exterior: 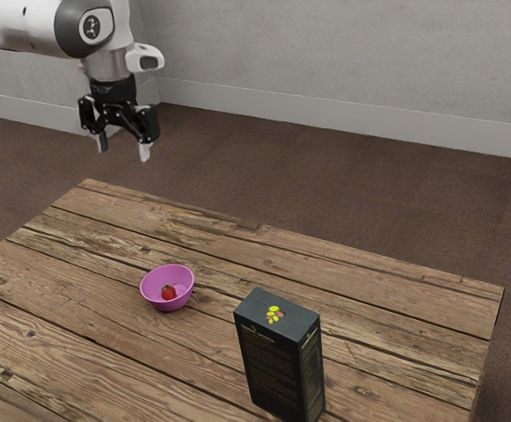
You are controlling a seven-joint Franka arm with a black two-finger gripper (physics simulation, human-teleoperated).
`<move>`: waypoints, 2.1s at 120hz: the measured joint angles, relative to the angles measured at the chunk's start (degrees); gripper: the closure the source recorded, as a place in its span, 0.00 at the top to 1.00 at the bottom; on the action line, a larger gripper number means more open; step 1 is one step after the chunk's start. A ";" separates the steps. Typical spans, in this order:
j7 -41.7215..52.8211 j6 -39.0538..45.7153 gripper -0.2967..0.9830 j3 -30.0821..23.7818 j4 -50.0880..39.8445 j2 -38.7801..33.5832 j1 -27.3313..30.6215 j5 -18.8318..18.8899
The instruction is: Take strawberry from the bowl
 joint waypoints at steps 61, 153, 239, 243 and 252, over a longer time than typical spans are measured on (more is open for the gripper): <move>-2.70 7.70 0.75 1.54 -14.47 -6.02 -0.26 -0.98; -22.07 40.59 0.70 3.22 -35.14 1.22 -1.61 -5.67; -36.21 49.04 0.56 3.22 -37.95 4.84 -4.26 -7.51; -36.81 49.36 0.56 3.22 -38.03 5.01 -4.30 -7.61; -38.24 49.92 0.56 3.22 -38.32 5.19 -4.32 -7.78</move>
